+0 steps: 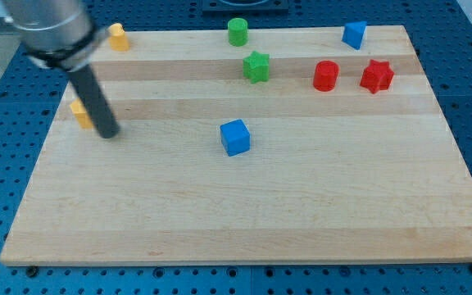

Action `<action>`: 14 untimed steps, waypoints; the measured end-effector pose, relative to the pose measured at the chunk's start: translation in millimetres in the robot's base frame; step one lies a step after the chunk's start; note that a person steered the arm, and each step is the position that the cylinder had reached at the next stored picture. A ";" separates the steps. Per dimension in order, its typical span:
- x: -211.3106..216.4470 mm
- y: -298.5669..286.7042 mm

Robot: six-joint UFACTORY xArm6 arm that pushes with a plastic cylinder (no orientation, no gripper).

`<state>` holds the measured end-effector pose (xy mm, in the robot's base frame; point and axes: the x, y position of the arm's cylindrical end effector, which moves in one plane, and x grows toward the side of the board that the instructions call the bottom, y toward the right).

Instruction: Slide the red star to the center

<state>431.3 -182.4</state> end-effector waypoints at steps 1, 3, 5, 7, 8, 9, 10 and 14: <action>11.1 57.2; -10.7 93.2; -31.5 176.8; -28.7 354.6; -41.6 447.6; -95.1 492.1; -153.0 477.7; -39.5 368.3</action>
<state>391.8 185.8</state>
